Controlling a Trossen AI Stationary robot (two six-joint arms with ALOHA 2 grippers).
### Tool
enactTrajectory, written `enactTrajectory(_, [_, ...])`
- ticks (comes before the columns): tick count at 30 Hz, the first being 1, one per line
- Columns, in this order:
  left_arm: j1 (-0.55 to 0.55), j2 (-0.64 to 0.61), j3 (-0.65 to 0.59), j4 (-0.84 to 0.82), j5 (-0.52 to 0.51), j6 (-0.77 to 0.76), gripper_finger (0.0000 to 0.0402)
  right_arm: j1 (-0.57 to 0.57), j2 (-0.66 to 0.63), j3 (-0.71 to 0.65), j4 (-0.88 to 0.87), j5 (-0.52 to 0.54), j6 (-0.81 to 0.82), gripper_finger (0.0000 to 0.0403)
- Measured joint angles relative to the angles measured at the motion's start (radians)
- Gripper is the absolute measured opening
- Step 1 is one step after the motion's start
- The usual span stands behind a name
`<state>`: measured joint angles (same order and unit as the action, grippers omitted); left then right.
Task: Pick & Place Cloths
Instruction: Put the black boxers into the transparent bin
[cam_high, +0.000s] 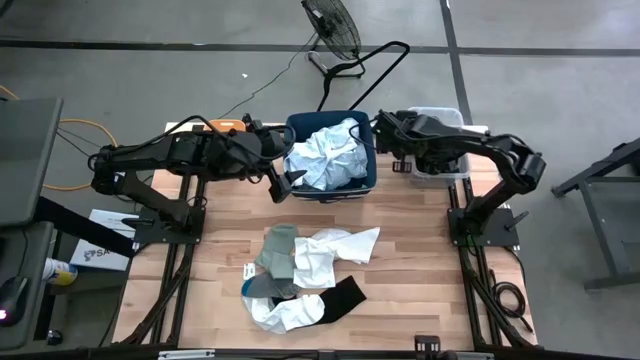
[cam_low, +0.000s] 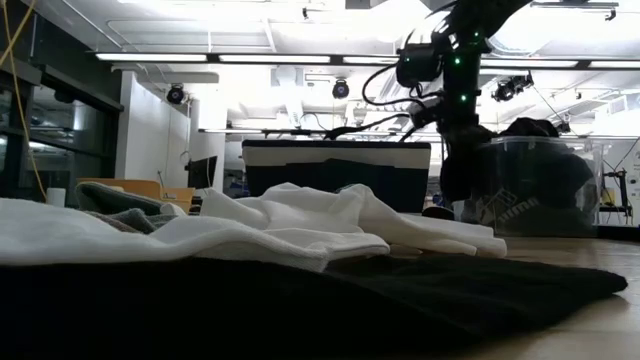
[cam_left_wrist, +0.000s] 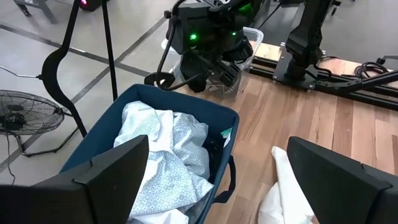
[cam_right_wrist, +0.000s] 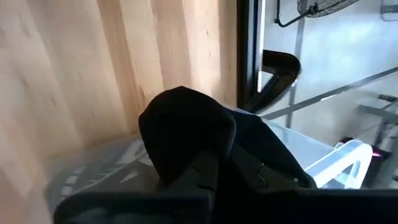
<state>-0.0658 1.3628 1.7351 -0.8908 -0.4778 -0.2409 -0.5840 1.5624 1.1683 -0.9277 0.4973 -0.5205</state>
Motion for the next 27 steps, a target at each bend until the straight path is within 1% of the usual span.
enactTrajectory(2, [0.000, 0.000, 0.000, -0.003, 0.000, 0.000, 0.0376, 0.003, -0.013, 0.000, 0.002, -0.018, 0.035, 0.0005])
enactTrajectory(7, [0.000, 0.000, 0.000, -0.002, 0.000, 0.000, 0.0376, 0.003, -0.065, 0.000, 0.018, -0.023, 0.117, 0.0005])
enactTrajectory(15, [0.000, 0.000, 0.000, -0.002, 0.000, 0.000, 0.0376, -0.009, -0.212, 0.000, 0.004, 0.024, 0.256, 0.0004])
enactTrajectory(18, [0.000, 0.000, 0.000, -0.002, 0.000, 0.000, 0.0376, -0.023, -0.270, 0.000, -0.041, 0.055, 0.314, 0.0004])
enactTrajectory(22, [0.000, 0.000, 0.000, -0.002, 0.000, 0.000, 0.0376, -0.057, -0.330, 0.000, -0.156, 0.102, 0.396, 0.0004])
enactTrajectory(24, [0.000, 0.000, 0.000, -0.002, 0.000, 0.000, 0.0376, -0.081, -0.351, 0.000, -0.226, 0.082, 0.441, 0.0004])
enactTrajectory(27, [0.000, 0.000, 0.000, -0.002, 0.004, 0.000, 0.0376, -0.117, -0.361, 0.000, -0.318, -0.014, 0.512, 0.0004])
